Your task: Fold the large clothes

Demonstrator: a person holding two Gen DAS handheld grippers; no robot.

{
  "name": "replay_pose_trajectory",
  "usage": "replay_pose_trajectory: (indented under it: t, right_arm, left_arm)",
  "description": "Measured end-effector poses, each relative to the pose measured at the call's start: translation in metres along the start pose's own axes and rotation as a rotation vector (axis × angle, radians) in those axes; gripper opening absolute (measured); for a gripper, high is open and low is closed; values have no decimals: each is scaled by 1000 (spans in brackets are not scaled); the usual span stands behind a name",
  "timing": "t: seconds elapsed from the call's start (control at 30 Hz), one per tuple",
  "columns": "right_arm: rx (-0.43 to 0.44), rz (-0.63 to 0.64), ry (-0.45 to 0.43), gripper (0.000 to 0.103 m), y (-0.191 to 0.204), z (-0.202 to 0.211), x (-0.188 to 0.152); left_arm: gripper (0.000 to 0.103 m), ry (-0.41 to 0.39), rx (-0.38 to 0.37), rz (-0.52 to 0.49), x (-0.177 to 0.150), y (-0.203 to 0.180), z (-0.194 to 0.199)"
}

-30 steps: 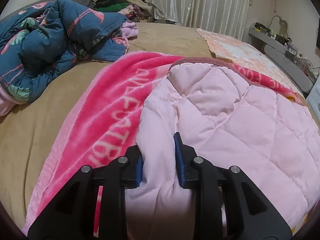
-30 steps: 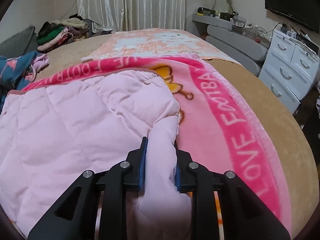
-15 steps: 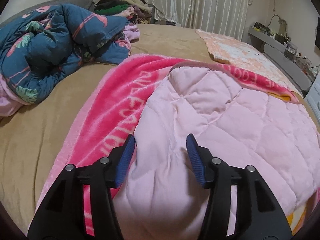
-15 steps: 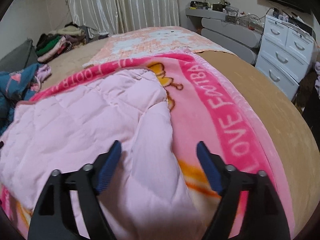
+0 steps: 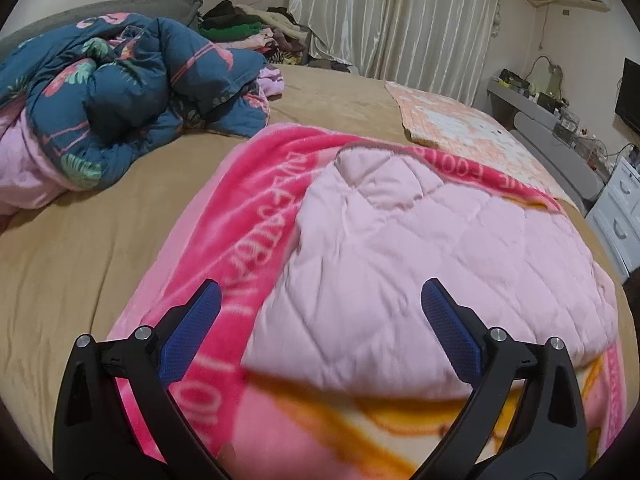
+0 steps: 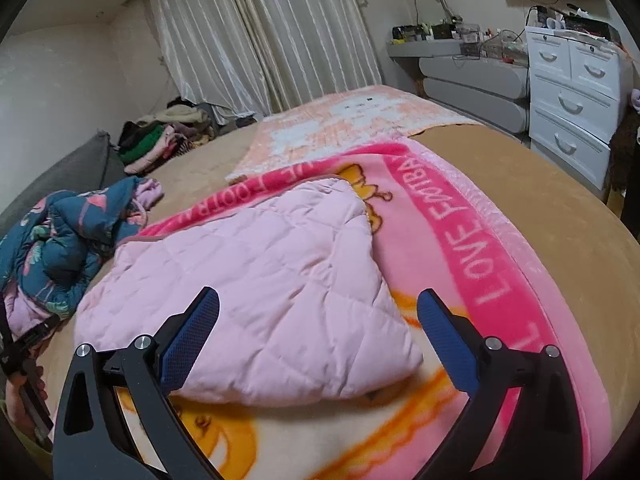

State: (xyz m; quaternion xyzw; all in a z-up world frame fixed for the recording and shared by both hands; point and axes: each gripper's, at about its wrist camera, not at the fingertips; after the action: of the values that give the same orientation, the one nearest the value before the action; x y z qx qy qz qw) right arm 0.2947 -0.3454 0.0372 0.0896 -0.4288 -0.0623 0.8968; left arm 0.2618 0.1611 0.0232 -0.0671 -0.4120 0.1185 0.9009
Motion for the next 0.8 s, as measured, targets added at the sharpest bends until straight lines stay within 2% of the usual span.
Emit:
replay_pose_trajectory:
  t: [0.33,0.63,0.8]
  right_arm:
    - [13,7,5,99,-1,30,-26]
    - [-42,11,50,99,-6,21,-58]
    - [-44,-4,88,99,-10,9,-71]
  left_arm:
    - [94,4,-10,-28,-29,-6,30]
    - [94,43,10,-53,-50,-12,29]
    - [94,71,15,-61,-60,-15,22]
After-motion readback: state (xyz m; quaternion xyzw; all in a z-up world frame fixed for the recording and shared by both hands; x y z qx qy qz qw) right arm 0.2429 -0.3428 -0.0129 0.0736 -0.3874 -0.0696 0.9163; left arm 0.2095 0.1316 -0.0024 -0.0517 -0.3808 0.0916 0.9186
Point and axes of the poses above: each gripper's, at about its wrist camera, not at the fingertips, and z roughly against the way its jaws point, y to its left, x to its top, and after that the axes turned 9 degrees about -x, right-handed
